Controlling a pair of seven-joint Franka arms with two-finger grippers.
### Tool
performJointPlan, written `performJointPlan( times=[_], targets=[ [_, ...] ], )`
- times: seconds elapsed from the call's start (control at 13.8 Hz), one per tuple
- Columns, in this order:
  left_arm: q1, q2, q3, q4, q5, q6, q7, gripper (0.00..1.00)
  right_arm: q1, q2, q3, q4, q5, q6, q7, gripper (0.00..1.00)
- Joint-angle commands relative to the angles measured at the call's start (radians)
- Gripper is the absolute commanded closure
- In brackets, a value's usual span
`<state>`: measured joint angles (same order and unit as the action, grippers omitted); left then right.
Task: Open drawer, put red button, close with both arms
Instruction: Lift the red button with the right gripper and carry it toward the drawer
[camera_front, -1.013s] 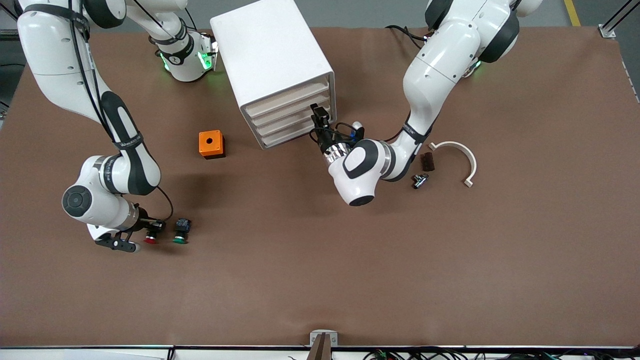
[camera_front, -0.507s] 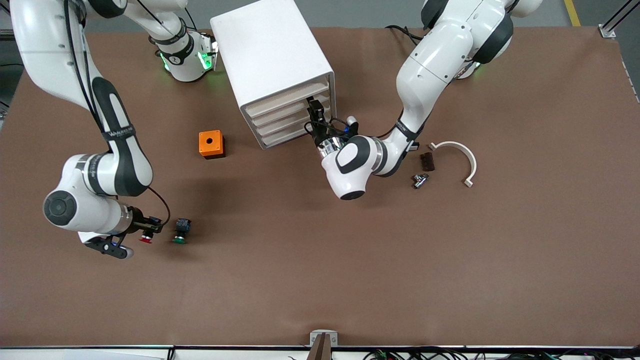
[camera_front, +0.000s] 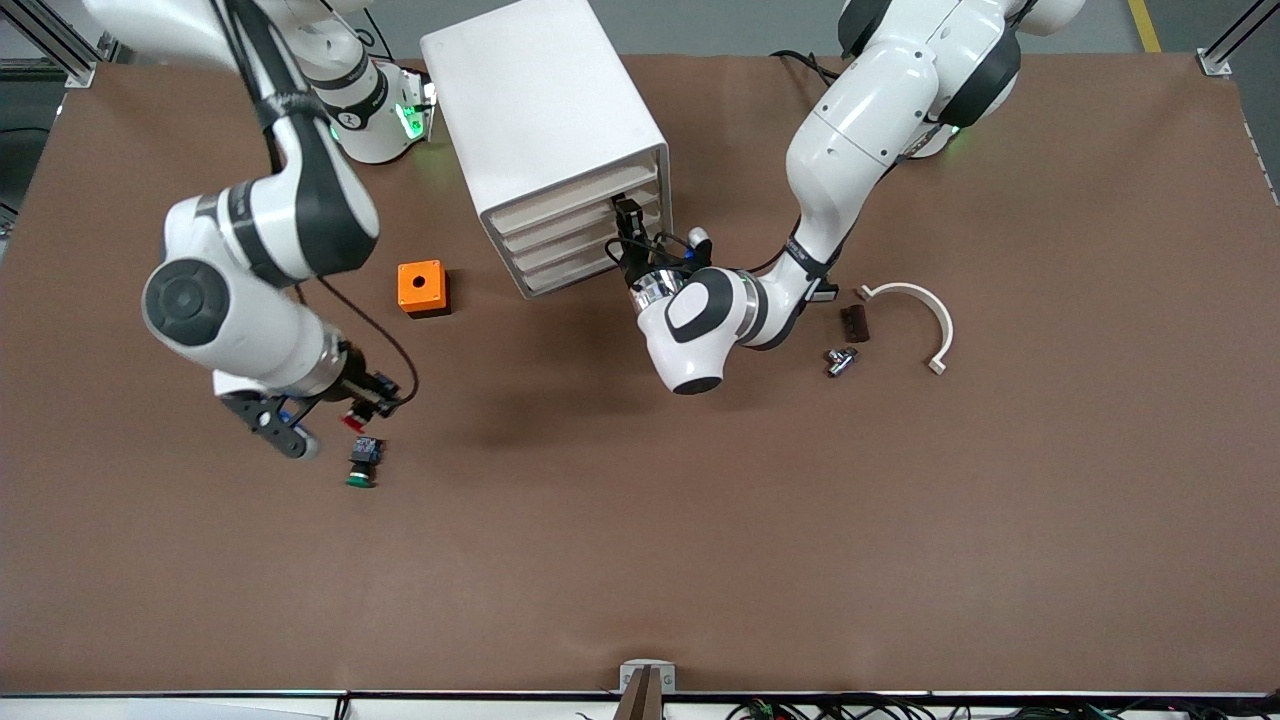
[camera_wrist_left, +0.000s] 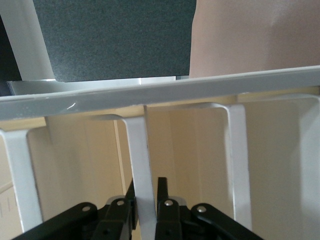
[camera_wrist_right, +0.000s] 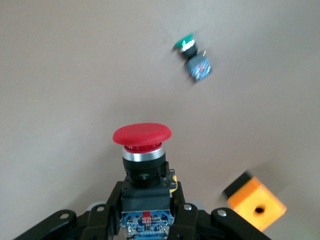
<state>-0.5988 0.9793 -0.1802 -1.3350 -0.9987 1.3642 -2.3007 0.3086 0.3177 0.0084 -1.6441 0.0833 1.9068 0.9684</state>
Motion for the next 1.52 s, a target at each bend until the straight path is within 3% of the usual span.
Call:
performJointPlan(
  times=[0.0, 0.65, 0.94, 1.45],
  targets=[
    [0.007, 0.009, -0.001, 0.013, -0.031, -0.013, -0.022, 0.92, 0.059, -0.058, -0.01, -0.06, 0.052, 0.006, 0.128, 1.0],
    [0.103, 0.007, 0.004, 0.014, -0.054, -0.014, -0.026, 0.9, 0.253, -0.06, -0.01, -0.063, 0.055, 0.021, 0.459, 1.0],
    [0.161, 0.006, 0.007, 0.016, -0.072, -0.007, -0.026, 0.87, 0.337, -0.088, -0.011, -0.147, 0.055, 0.127, 0.561, 1.0],
    [0.26, 0.007, 0.01, 0.02, -0.069, -0.004, -0.026, 0.84, 0.504, -0.077, -0.013, -0.149, 0.055, 0.169, 0.803, 1.0]
  ],
)
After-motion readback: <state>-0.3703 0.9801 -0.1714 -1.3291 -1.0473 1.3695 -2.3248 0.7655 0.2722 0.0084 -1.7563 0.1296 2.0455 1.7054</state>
